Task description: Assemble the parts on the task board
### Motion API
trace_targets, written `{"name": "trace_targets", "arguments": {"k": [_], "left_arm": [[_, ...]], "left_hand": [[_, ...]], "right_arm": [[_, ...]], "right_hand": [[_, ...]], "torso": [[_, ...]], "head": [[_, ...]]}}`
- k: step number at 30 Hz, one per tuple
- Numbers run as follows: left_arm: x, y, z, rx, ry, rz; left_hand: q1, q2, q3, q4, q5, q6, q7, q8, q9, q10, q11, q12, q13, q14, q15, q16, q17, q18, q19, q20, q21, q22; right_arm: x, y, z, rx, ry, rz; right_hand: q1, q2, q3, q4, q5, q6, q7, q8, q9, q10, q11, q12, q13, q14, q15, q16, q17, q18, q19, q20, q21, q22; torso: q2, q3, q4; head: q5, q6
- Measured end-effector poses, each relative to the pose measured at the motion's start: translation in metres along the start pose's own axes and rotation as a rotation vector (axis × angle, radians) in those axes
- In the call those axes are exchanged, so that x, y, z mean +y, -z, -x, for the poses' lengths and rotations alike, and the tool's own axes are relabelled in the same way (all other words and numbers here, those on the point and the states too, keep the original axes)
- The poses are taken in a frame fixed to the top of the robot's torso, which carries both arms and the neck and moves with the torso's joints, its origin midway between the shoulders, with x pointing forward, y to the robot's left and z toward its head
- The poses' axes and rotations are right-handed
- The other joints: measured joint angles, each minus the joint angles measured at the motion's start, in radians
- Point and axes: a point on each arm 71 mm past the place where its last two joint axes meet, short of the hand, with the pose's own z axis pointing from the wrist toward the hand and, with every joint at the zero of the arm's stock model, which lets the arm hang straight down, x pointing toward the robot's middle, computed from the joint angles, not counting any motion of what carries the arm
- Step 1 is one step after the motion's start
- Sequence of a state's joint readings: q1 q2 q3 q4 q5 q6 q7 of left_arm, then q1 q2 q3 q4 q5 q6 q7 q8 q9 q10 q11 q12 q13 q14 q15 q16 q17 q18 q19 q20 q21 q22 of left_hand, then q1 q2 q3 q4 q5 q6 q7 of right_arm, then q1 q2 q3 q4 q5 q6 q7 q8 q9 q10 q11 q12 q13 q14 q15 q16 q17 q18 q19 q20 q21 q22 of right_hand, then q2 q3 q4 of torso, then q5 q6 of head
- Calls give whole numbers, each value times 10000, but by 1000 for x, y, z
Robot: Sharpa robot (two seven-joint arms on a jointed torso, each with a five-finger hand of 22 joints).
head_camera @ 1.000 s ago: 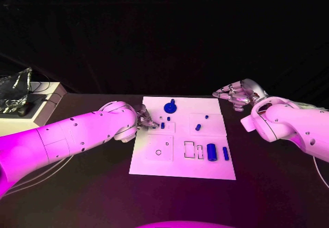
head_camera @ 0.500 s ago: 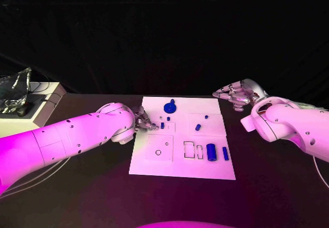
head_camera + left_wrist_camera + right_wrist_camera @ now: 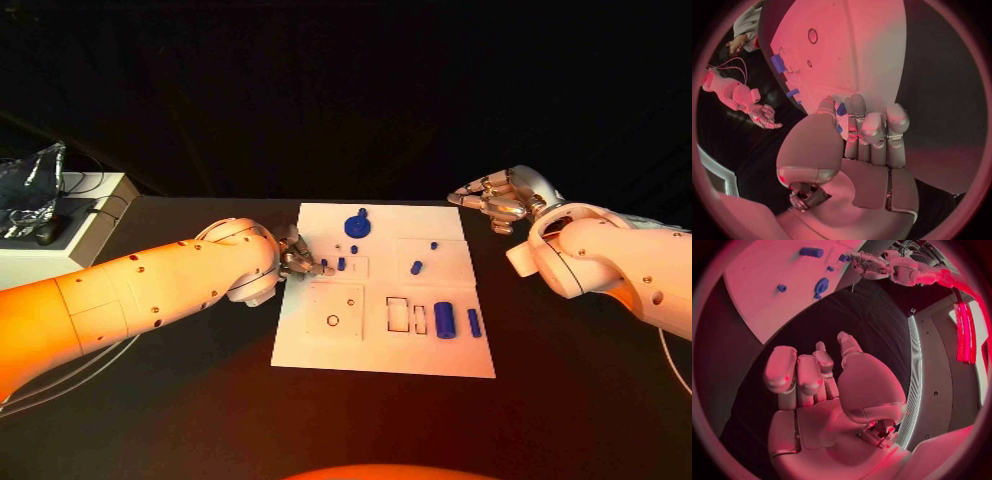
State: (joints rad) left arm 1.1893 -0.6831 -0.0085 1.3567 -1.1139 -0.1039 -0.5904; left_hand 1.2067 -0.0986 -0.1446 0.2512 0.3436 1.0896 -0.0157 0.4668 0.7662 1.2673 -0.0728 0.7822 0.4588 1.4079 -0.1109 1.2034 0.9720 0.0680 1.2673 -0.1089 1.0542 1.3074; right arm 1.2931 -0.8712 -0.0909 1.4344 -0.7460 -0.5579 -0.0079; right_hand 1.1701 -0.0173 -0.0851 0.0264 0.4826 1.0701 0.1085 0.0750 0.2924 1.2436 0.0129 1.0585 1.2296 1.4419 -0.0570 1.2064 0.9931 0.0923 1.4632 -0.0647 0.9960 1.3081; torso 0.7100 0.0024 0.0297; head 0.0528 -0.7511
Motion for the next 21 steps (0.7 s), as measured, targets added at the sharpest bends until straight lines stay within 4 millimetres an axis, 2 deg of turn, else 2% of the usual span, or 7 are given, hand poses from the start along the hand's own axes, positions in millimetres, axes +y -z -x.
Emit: {"name": "trace_targets", "arguments": {"k": [7,11,12,16,18,19,21], "left_arm": [[8,11,2,107,415,-143],[12,19,9,91,1015,-582],[13,21,11,77,1167,-763],[9,26,18,-150,1813,-1814],[4,28,21,-360,2055,-2465],[1,29,22,-462,2128,-2744],[-4,30,24,-679,2220,-3271]], "left_hand": [[301,-93,-4,-5,0,-515,319,-1,26,-523,284,48,-15,-406,181,-484,-659,0,-543,211,-857,-96],[1067,223,56,-516,70,-1726,942,-432,-457,-1838,854,-488,-453,-1902,693,-1685,-1941,85,-2224,621,-3108,-1078],[1561,375,239,-861,89,-2079,1179,-736,-950,-2340,1087,-811,-752,-2581,924,-2209,-2365,84,-2699,826,-3701,-1397],[2692,634,1033,-1743,135,-2182,1522,-1479,-2571,-3171,1516,-1862,-1829,-3766,1360,-3729,-3676,85,-3416,1259,-5194,-2414],[2931,548,1533,-2024,136,-2099,1617,-1849,-3379,-3123,1630,-2586,-2562,-3884,1452,-4510,-4421,85,-3540,1360,-5730,-2841],[2910,500,1938,-2287,108,-1869,1637,-2223,-4366,-2761,1651,-3229,-3319,-3686,1524,-5103,-5128,84,-3464,1495,-6127,-3173],[2871,461,2129,-2460,59,-1778,1573,-2438,-4958,-2564,1676,-3527,-3708,-3507,1510,-5306,-5452,83,-3317,1505,-6280,-3313]], "right_arm": [[-1,0,1,-20,5,-16],[-2,1,3,-44,15,-39],[-2,1,3,-52,18,-45],[-3,1,4,-84,26,-61],[-4,1,5,-103,23,-60],[-4,1,5,-114,20,-60],[-4,1,5,-139,12,-52]], "right_hand": [[0,0,0,0,52,0,0,0,0,1,1,0,0,0,0,0,0,1,0,0,0,-1],[0,0,0,0,52,0,0,0,0,1,1,0,-1,0,0,0,0,0,0,0,0,-1],[0,0,0,0,52,0,0,0,0,1,2,0,0,0,0,0,0,0,0,0,0,-1],[0,0,0,0,52,0,0,0,0,3,3,0,-7,0,0,0,-3,1,0,0,0,-2],[0,0,0,0,52,0,0,-1,0,9,9,-2,-13,0,0,0,-10,0,0,0,0,-2],[0,0,0,0,52,-3,3,-40,-9,-5,5,-81,-39,0,0,-9,-31,0,0,0,-44,-2],[0,0,-27,-27,97,-65,30,-40,-26,-125,21,-239,-149,0,0,-61,-79,0,0,0,-98,-3]], "torso": [[0,5,-6],[-1,12,-6],[-3,11,-5],[-12,6,6],[-12,6,6],[-12,5,6],[-8,4,0]], "head": [[-12,26],[-61,35],[-76,37],[-105,55],[-107,77],[-111,83],[-120,107]]}}
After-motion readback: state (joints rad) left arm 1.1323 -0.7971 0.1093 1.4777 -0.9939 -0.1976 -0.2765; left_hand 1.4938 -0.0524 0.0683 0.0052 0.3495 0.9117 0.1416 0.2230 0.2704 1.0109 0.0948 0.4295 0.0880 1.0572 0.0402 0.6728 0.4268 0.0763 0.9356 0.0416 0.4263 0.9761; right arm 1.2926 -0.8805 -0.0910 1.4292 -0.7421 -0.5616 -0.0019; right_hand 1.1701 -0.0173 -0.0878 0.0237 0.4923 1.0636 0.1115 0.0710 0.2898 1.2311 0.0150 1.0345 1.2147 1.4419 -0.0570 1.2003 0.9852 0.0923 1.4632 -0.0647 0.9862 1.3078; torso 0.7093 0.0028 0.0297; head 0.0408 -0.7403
